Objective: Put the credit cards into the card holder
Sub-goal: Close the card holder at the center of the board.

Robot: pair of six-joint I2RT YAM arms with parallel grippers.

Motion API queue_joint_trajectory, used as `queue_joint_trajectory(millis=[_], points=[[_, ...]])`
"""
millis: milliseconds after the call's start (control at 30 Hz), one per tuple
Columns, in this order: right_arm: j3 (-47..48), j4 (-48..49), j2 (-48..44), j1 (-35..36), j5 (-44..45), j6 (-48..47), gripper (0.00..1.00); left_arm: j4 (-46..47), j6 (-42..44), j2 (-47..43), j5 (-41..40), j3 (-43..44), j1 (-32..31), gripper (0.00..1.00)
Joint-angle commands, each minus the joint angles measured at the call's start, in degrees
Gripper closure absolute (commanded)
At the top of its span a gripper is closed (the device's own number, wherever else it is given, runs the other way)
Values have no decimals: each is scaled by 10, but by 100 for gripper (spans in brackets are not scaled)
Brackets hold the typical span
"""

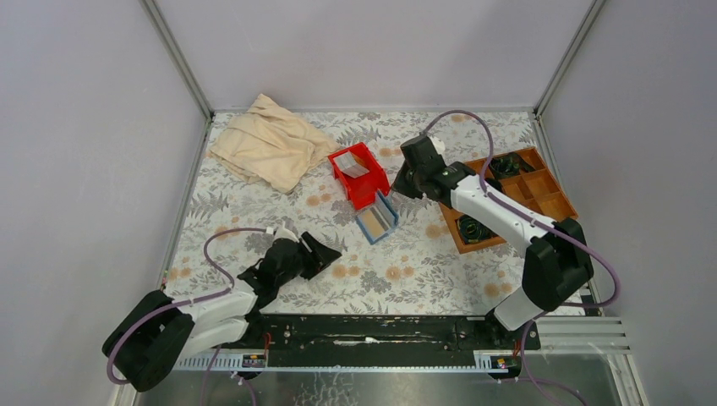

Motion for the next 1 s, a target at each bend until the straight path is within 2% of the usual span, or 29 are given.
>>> queue_joint_trajectory(millis=[0, 233, 367, 467, 600, 767, 967], points=[[-18, 24, -22, -6, 49, 138, 100, 105, -29, 30, -39, -4, -23, 39], [-30, 1, -18, -3, 15, 189, 100, 174, -56, 84, -87, -14, -69, 39], [-24, -34, -19, 1, 23, 132, 100, 202, -68, 98, -119, -26, -87, 39], [-28, -21, 0, 1, -37, 85, 100, 219, -65, 116, -129, -20, -93, 39], [-22, 12, 25, 9, -102, 44, 89, 227, -56, 146, -131, 2, -94, 39], [27, 9, 70, 20, -120, 17, 83, 223, -52, 160, -137, 18, -94, 39], [63, 16, 105, 34, -147, -2, 61, 169, -34, 126, -149, 38, -94, 39]])
